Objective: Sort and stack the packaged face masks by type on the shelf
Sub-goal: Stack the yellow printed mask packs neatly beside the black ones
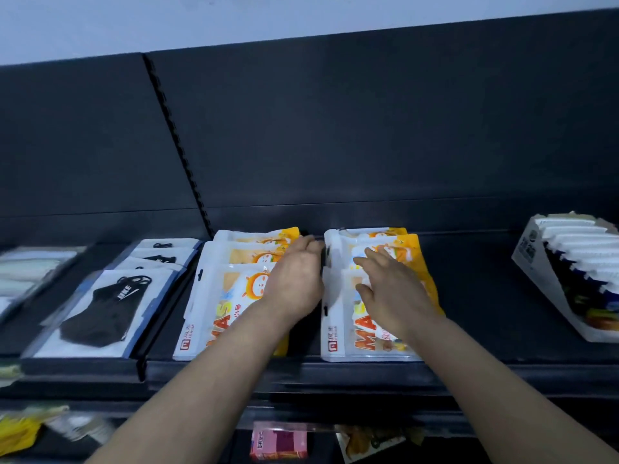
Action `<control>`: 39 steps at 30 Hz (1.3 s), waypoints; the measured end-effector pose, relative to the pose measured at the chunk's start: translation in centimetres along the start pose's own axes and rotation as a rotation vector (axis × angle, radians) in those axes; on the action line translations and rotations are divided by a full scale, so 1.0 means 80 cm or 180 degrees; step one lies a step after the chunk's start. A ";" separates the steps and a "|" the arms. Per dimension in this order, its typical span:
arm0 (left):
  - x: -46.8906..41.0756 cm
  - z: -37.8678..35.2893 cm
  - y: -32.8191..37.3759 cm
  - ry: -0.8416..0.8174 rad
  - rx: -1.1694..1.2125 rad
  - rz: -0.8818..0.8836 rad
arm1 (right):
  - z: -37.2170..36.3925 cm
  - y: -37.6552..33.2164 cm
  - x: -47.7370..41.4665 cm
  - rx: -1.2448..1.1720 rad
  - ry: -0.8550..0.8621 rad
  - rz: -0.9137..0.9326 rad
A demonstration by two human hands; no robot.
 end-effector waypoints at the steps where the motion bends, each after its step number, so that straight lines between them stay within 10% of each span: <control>1: 0.009 0.006 -0.018 0.0039 -0.0120 0.0107 | -0.004 -0.020 -0.003 -0.0097 0.0041 0.0199; 8: 0.077 -0.018 -0.162 -0.0818 -0.0168 0.1318 | -0.063 -0.125 -0.028 -0.0062 -0.0499 0.0558; 17: 0.079 0.015 -0.234 -0.0312 0.0737 0.1558 | -0.068 -0.156 -0.026 0.0019 -0.0306 0.0412; 20: 0.074 -0.007 -0.237 -0.0854 0.0614 0.1369 | -0.088 -0.161 -0.030 0.0090 -0.0703 0.0340; 39: 0.128 0.052 -0.164 -0.0118 0.0010 0.1322 | -0.035 -0.202 0.005 0.0760 -0.0478 0.0828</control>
Point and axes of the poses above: each hand's wrist, its own x-axis away from the middle knuckle, its own z-axis out of the back of the hand, y = z × x, the point moved 7 cm from there along -x, towards the middle knuckle, and after that the axes turned 12 degrees about -y, right-handed, at the moved point
